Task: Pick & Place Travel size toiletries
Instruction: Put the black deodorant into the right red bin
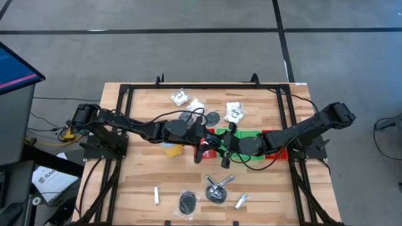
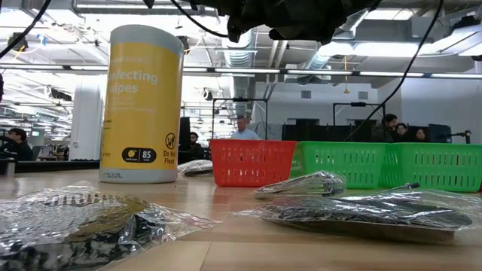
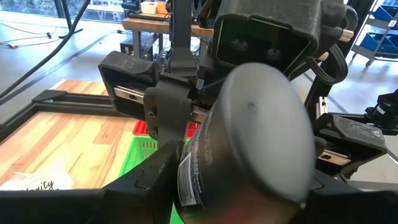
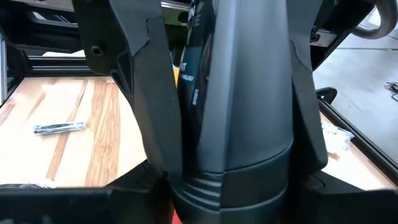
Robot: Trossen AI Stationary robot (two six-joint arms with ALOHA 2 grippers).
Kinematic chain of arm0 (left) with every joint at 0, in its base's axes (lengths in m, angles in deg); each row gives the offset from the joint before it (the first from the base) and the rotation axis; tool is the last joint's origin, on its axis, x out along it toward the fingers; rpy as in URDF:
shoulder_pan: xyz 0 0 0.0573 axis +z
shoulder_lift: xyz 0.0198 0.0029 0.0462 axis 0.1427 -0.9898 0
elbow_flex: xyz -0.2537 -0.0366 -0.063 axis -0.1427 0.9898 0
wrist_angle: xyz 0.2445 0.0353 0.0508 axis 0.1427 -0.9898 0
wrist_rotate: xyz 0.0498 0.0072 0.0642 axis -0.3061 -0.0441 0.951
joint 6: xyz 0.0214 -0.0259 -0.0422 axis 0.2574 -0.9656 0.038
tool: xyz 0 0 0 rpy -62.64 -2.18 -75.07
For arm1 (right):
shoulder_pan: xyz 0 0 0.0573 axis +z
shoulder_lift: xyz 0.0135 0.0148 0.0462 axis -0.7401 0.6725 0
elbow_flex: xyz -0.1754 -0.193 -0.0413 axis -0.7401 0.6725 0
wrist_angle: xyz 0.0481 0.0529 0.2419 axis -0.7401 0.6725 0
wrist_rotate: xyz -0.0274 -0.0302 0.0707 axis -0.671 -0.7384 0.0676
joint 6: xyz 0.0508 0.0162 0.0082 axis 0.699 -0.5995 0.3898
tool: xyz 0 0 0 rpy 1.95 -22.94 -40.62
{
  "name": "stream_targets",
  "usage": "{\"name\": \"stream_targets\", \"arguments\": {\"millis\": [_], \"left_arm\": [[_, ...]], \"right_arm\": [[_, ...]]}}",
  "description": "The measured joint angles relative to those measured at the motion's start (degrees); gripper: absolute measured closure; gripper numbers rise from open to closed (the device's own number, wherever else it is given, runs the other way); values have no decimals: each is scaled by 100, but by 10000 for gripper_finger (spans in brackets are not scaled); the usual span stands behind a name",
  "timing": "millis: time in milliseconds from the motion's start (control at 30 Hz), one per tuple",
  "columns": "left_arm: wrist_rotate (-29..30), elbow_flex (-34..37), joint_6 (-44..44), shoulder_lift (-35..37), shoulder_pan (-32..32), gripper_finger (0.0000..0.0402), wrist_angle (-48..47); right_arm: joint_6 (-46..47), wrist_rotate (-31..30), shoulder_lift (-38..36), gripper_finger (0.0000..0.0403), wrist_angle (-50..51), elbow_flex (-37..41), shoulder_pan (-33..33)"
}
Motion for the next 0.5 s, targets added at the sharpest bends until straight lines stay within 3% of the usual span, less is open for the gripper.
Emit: {"name": "stream_targets", "arguments": {"millis": [267, 500], "left_arm": [[1, 3, 1, -2, 0, 227, -2], [13, 3, -2, -4, 0, 198, -9]], "right_arm": [[2, 0, 0, 227, 45, 0, 0], [-111, -7, 0, 227, 46, 0, -4]]}}
